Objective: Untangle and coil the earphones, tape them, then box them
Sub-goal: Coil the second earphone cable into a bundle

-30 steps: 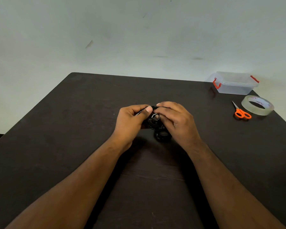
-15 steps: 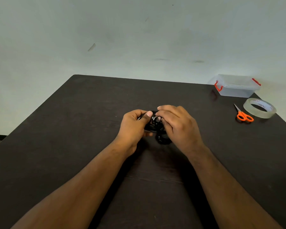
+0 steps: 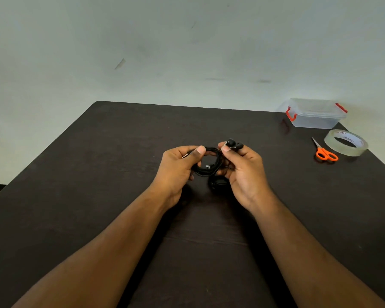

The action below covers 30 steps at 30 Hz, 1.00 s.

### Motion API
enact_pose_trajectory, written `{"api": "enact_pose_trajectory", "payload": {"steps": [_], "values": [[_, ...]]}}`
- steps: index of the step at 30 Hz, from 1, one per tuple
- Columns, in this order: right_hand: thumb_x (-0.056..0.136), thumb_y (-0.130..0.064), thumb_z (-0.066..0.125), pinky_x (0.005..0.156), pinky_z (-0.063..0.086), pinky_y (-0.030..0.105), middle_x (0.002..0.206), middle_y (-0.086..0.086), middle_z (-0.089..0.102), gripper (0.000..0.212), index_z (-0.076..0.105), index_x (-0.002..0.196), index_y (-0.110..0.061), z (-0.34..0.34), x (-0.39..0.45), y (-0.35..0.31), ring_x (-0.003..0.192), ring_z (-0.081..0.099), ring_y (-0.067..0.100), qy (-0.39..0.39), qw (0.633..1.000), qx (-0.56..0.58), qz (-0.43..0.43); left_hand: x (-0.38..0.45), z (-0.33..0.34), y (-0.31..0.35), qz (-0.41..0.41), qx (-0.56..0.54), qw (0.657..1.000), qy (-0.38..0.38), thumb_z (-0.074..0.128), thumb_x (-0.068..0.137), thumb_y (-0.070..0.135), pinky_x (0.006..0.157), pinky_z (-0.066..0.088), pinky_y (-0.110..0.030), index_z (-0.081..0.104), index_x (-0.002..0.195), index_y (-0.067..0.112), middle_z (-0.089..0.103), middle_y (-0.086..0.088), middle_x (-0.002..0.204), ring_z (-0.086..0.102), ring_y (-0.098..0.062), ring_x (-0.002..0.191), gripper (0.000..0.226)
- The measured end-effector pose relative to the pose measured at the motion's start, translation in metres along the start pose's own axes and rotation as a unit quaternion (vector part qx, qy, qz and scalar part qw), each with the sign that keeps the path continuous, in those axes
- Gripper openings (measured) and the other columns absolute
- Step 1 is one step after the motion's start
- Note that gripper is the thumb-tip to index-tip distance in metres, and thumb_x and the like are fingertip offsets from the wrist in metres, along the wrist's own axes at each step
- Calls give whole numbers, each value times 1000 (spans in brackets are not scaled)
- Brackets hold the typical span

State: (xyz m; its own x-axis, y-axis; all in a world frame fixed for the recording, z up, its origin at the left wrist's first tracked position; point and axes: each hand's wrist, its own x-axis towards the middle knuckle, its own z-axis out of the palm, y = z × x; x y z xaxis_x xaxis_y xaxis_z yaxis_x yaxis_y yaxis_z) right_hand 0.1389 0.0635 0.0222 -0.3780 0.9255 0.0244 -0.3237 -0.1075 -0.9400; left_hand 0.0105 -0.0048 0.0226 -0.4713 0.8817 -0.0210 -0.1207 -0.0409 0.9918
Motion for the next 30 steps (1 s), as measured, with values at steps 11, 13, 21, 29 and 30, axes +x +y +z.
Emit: {"api": "enact_pose_trajectory", "payload": {"steps": [11, 13, 21, 29, 30], "values": [[87, 12, 55, 61, 57, 30, 120, 9, 63, 45, 62, 121, -18, -5, -1, -7, 83, 67, 15, -72, 997, 36, 3, 3, -6, 2, 143, 57, 986, 61, 64, 93, 20, 53, 43, -18, 72, 88, 19, 61, 7, 60, 54, -4, 58, 9], [88, 16, 47, 70, 57, 34, 127, 8, 60, 47, 64, 119, -15, -7, -2, -8, 94, 69, 21, -104, 994, 16, 3, 4, -9, 4, 139, 59, 986, 72, 64, 93, 20, 52, 43, -20, 73, 89, 18, 60, 5, 60, 54, -5, 57, 10], [88, -27, 67, 76, 59, 39, 94, -3, 73, 11, 73, 96, -21, 4, -7, 0, 91, 69, 15, -49, 991, -116, -51, 2, -13, 12, 181, 131, 972, 67, 65, 93, 18, 52, 42, -15, 73, 86, 18, 59, 10, 56, 51, 0, 52, 10], [82, -9, 75, 70, 60, 33, 93, -3, 74, 35, 68, 116, -17, 9, -7, 20, 78, 72, 12, -8, 949, -261, -178, 3, -13, 8, 227, 175, 954, 86, 65, 93, 22, 55, 45, -16, 74, 92, 17, 65, 6, 65, 58, -2, 60, 10], [83, -9, 74, 72, 60, 33, 95, -4, 74, 35, 68, 117, -14, 8, -8, 19, 78, 72, 10, -4, 941, -274, -200, 4, -14, 9, 226, 171, 954, 95, 65, 93, 23, 56, 45, -16, 74, 92, 19, 66, 8, 66, 59, -1, 60, 9]]}}
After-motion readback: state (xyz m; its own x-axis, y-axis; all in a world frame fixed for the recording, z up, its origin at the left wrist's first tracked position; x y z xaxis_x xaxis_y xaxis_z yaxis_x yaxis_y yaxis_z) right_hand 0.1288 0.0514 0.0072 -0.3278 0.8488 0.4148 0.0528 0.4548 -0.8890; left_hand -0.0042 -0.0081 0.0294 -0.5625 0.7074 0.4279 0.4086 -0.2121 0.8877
